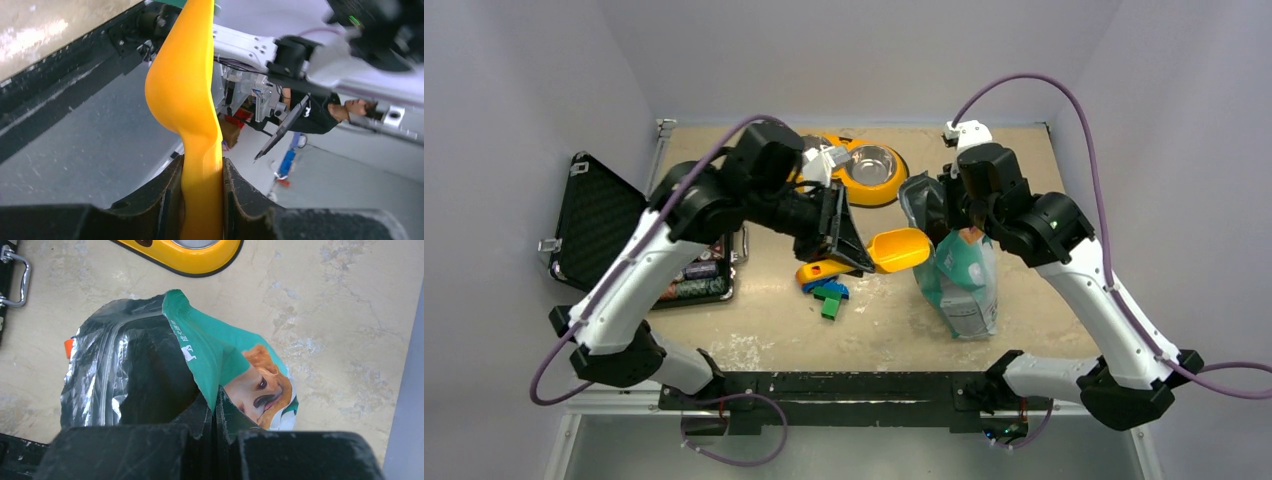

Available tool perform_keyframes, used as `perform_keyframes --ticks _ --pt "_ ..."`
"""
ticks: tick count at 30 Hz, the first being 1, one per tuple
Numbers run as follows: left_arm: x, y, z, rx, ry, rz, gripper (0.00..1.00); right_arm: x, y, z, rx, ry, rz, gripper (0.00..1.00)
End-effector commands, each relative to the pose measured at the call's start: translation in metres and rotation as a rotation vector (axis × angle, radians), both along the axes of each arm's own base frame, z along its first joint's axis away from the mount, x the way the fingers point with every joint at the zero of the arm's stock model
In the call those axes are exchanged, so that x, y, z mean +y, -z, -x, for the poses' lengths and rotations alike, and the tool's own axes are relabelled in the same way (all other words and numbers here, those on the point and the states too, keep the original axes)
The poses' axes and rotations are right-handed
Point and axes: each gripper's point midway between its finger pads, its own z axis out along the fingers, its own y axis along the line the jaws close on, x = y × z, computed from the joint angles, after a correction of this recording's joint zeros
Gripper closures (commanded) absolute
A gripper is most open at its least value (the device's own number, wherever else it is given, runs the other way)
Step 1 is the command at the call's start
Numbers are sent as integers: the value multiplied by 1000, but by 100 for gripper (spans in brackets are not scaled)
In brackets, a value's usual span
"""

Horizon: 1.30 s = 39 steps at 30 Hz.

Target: Serve the pet food

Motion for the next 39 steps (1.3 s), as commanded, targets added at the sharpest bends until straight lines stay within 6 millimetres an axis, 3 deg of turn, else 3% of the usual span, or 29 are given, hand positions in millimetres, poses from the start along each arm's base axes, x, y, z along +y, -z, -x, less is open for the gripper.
perform_keyframes --ticks 1,4,8,12,16,19,24,34,36,39 --pt "-29 10 -15 210 -61 19 100 13 -36 -4 -144 -40 -136 100" --pt "-33 17 -26 196 -98 7 100 10 -35 1 -159 -54 -129 100" --pt "-23 27 -31 130 -132 -38 100 4 -32 5 -166 -63 -106 100" --pt "-18 9 -28 21 -89 21 100 -3 -33 6 -181 -63 -72 100" --pt "3 -3 -23 -57 -100 -27 100 -4 -40 7 -208 -81 -61 100" --pt "-6 -15 -27 -22 -101 -10 100 1 -47 8 -223 -112 -76 100" --pt "-13 -13 -46 -15 -193 -28 100 10 -57 8 -236 -145 -92 100" --pt "-56 41 -76 100 -171 -126 100 25 -65 12 -256 -189 -149 100" --pt "-48 61 -72 117 -156 -212 100 30 -63 13 -250 -209 -153 100" --pt "-15 95 -59 118 -152 -375 100 46 -58 17 -248 -274 -155 100"
